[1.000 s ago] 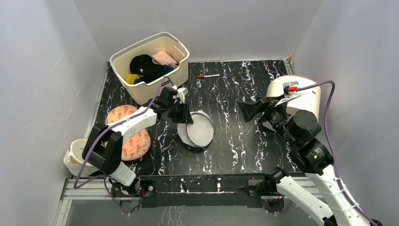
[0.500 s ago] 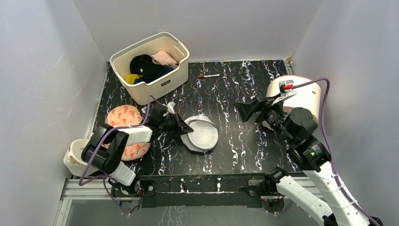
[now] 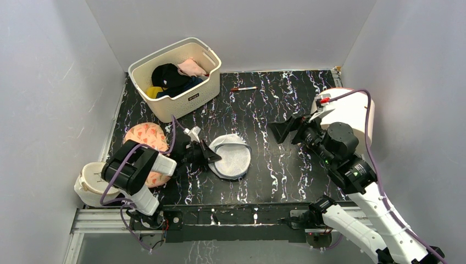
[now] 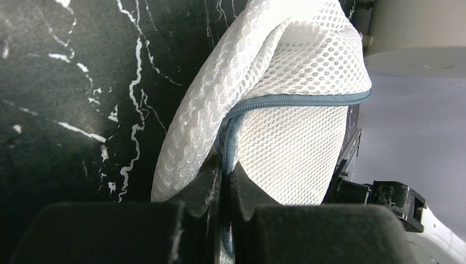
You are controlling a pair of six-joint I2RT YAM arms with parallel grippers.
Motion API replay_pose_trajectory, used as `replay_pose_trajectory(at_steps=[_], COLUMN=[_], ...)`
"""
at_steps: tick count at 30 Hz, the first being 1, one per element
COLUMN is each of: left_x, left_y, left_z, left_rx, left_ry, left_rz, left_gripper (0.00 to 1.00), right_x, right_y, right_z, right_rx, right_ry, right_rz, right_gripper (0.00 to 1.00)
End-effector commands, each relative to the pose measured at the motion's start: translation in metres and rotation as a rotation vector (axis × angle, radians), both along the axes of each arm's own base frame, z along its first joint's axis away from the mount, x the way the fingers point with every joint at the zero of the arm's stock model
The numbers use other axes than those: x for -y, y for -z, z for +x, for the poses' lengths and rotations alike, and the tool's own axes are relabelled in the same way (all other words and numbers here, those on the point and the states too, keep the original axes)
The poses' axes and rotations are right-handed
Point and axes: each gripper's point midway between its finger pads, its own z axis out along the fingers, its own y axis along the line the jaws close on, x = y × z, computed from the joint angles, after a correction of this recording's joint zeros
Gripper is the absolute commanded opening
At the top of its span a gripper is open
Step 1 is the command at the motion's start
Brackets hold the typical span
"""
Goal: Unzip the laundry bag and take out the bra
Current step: Close the laundry bag at the center of the board.
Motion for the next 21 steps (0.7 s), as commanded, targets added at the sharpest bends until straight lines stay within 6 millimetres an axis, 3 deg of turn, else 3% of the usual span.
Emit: replay_pose_trajectory(at_steps=[1,3,11,16,17,18,21], left_x=[-0.022,-0.02,-0.023,-0.025,-0.026,-0.028,-0.038], left_y=[0.039,0.027,-0.033,-0.067,-0.071,-0.074,-0.083], left_z=[-0.012,-0.008,0.008,0.007,0.007,0.006,0.004], left_rx=[-0.004,0.025,0.148,0.191,0.19,0.187,0.192], left_ry=[0.002,0.007,0.007,0.006,0.003,-0.003,-0.037], left_rz=[0.166,0.172,0.222,0.216,0.221,0.227,0.263], left_gripper=[0.03,0.1,0.61,0.74,0.9,0.97,0.98], right_x=[-0.007,-0.008,-0.012,-0.014,-0.014,-0.014,-0.015], right_y=[-0.012,-0.011,0.0,0.007,0.008,0.01,0.013], right_z=[0.004,0.005,0.009,0.012,0.012,0.013,0.015], right_rx=[0.033,0.027,0.002,-0.02,-0.021,-0.023,-0.029], right_ry=[-0.02,-0.022,-0.03,-0.033,-0.035,-0.036,-0.035], right_rz=[0.04,0.032,0.02,-0.003,-0.007,-0.012,-0.027], right_gripper=[0.98,0.98,0.98,0.98,0.98,0.98,0.98])
